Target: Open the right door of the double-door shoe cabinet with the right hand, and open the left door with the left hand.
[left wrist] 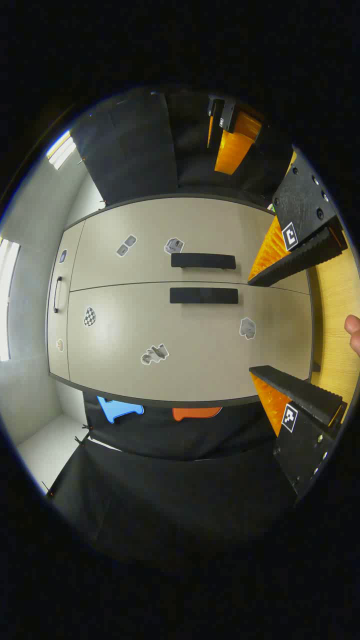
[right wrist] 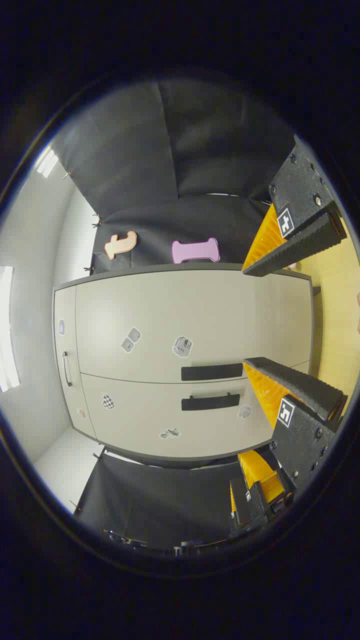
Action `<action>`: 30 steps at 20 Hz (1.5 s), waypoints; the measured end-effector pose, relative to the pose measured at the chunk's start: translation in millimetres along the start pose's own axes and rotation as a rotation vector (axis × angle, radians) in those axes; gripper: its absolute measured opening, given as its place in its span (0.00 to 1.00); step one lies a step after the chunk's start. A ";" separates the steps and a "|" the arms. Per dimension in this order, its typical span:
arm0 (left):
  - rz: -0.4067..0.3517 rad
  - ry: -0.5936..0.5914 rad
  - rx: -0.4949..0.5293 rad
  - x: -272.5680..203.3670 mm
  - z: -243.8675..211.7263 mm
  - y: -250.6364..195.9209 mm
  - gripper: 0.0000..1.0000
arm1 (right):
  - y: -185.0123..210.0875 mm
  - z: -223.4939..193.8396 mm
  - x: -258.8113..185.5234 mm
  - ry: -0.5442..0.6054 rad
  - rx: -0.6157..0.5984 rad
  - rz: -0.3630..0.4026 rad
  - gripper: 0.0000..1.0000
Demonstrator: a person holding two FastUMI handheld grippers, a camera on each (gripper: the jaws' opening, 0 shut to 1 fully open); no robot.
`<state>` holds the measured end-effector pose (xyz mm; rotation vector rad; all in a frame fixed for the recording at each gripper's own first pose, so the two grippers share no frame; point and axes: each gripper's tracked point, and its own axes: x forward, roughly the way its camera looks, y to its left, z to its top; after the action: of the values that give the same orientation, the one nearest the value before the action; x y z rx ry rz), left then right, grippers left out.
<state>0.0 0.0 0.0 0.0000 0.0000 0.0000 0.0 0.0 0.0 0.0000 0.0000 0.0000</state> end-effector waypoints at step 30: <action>-0.059 -0.012 -0.025 -25.4 -13.5 -0.8 0.95 | 65.0 30.0 69.9 -0.042 0.012 0.086 1.00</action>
<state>-25.4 -0.8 -13.5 -0.0246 -0.0123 -0.0590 69.9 65.0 30.0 0.0123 -0.0418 0.0856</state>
